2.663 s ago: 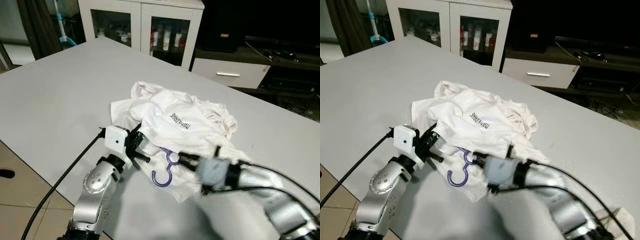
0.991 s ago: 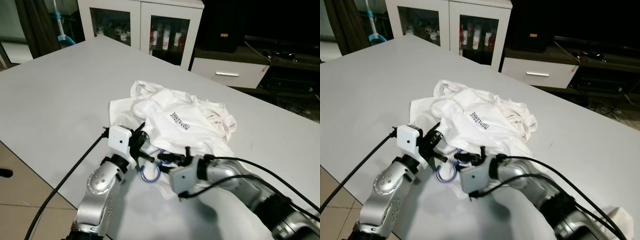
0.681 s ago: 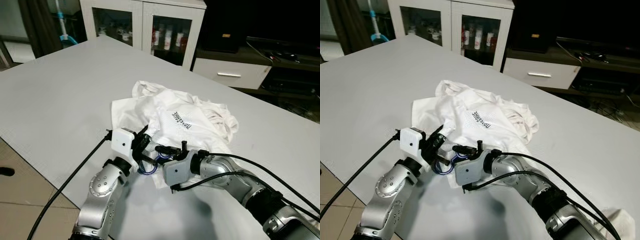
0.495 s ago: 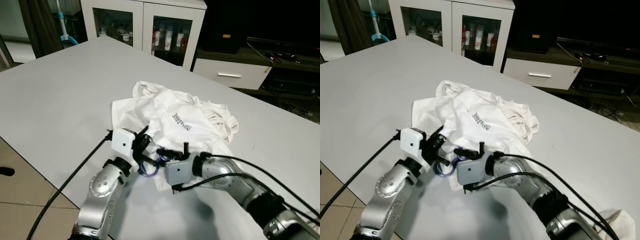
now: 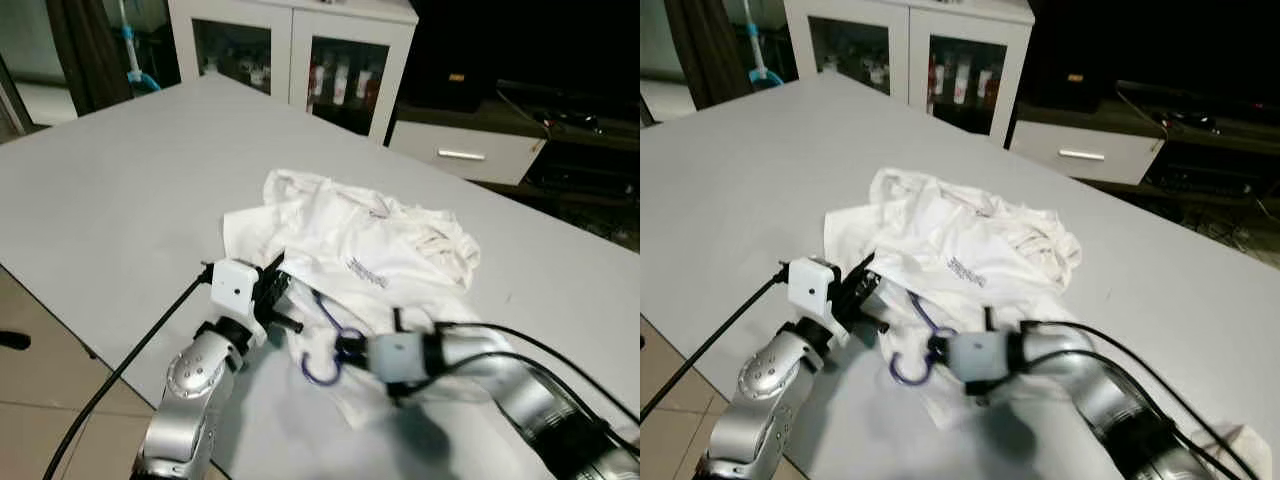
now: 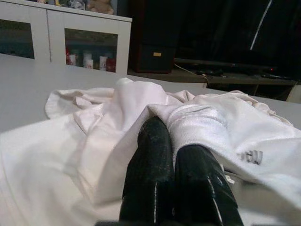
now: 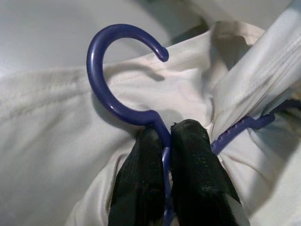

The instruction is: Hang hanger

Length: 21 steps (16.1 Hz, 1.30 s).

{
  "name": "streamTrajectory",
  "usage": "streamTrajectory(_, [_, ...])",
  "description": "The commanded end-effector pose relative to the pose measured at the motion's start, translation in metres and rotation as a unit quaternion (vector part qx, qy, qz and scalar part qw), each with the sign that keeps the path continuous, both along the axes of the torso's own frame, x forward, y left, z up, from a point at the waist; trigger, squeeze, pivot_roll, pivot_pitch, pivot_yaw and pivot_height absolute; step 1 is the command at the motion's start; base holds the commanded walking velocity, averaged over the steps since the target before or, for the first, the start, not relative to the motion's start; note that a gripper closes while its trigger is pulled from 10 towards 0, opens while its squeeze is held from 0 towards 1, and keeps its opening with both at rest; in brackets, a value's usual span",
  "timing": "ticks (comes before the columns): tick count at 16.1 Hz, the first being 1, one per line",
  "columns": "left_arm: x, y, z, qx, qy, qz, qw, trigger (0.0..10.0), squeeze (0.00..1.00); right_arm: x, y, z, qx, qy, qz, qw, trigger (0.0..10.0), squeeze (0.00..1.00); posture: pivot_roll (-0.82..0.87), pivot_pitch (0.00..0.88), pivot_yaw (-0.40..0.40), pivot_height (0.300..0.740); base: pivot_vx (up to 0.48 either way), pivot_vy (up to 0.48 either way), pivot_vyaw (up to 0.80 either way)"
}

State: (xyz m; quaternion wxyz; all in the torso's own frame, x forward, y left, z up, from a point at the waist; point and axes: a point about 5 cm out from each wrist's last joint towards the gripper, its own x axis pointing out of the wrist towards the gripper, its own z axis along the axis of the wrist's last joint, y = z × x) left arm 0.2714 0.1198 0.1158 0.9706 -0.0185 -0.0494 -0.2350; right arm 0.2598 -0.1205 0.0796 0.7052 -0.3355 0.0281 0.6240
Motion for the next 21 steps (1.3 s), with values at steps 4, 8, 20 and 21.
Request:
streamTrajectory(4, [0.006, -0.001, 0.008, 0.002, -0.015, -0.004, 1.000, 0.0, 0.00, -0.015, -0.027, -0.001, 0.046, 0.120, -0.037, 0.991, 0.0, 0.00, 0.08, 0.048, -0.068, 0.740, 0.000, 0.000, 0.00])
streamTrajectory(8, [0.012, 0.002, 0.009, 0.008, -0.017, -0.003, 1.000, 0.0, 0.00, -0.020, -0.041, 0.022, 0.133, 0.158, -0.066, 0.976, 0.0, 0.00, 0.07, 0.044, -0.062, 0.740, 0.000, 0.000, 0.00])
streamTrajectory(20, [0.014, 0.064, 0.003, 0.079, -0.012, 0.054, 0.995, 0.7, 0.00, -0.039, -0.063, 0.083, 0.320, 0.268, -0.017, 0.909, 0.0, 0.00, 0.10, 0.038, -0.081, 0.740, 0.000, 0.000, 0.00])
streamTrajectory(21, [0.015, 0.068, 0.003, 0.085, -0.011, 0.055, 0.995, 0.8, 0.00, -0.039, -0.067, 0.089, 0.337, 0.270, -0.015, 0.902, 0.0, 0.00, 0.10, 0.038, -0.081, 0.740, 0.000, 0.000, 0.00])
